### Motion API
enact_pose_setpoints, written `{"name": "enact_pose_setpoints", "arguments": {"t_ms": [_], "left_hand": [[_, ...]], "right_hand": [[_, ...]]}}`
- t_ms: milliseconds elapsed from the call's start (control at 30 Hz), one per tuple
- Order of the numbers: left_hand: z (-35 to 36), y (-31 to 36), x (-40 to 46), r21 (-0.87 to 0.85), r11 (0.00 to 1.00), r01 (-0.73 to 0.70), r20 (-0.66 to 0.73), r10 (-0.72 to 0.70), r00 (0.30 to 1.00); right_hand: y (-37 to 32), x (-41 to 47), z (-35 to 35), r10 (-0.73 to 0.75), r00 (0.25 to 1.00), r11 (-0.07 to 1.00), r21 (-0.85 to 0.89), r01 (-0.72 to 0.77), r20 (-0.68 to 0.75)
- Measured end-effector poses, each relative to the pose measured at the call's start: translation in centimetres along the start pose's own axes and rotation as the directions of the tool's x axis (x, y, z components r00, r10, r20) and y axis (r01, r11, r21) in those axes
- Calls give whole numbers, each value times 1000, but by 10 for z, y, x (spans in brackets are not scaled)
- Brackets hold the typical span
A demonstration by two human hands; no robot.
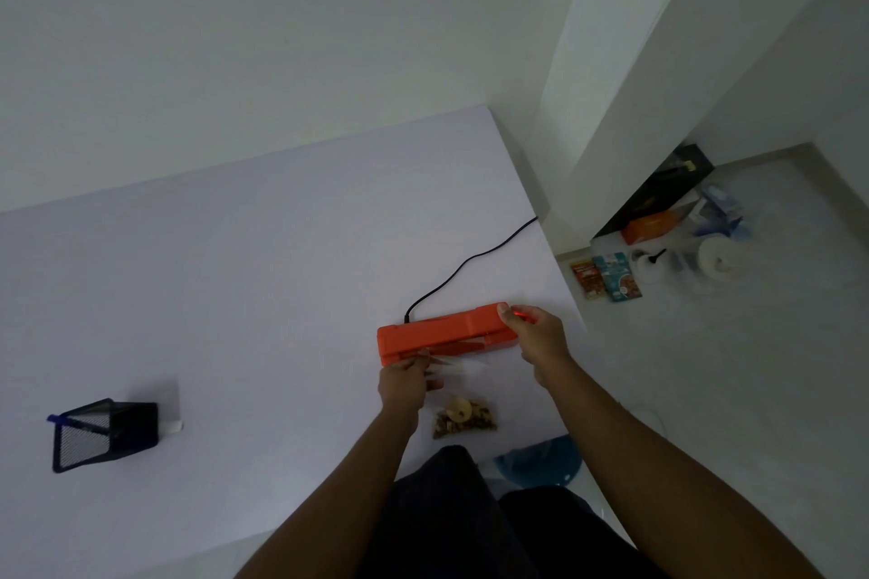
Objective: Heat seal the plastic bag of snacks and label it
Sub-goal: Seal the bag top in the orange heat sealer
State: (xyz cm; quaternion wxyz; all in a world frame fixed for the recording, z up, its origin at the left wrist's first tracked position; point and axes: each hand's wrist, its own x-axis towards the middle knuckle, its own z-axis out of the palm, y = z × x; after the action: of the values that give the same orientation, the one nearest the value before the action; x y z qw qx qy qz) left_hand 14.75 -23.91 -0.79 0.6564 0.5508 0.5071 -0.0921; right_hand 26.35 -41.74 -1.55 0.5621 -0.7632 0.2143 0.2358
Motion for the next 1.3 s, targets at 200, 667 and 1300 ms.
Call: {"name": "enact_pose_setpoints", "arguments": {"t_ms": [200,667,1300], "left_hand": [[0,-1,0,-4,1000,0,-5,0,1000],[1,-1,-3,-23,999,-30,-26,29,999],[2,-3,0,-30,999,-19,-30,18,999]], "right_hand": [[-10,-4,-5,26,999,1000,11,-26,45],[-17,-12,-5,31,997,999,23,-33,73],[-16,-11,-4,3,998,1000,-24,-1,62]]}}
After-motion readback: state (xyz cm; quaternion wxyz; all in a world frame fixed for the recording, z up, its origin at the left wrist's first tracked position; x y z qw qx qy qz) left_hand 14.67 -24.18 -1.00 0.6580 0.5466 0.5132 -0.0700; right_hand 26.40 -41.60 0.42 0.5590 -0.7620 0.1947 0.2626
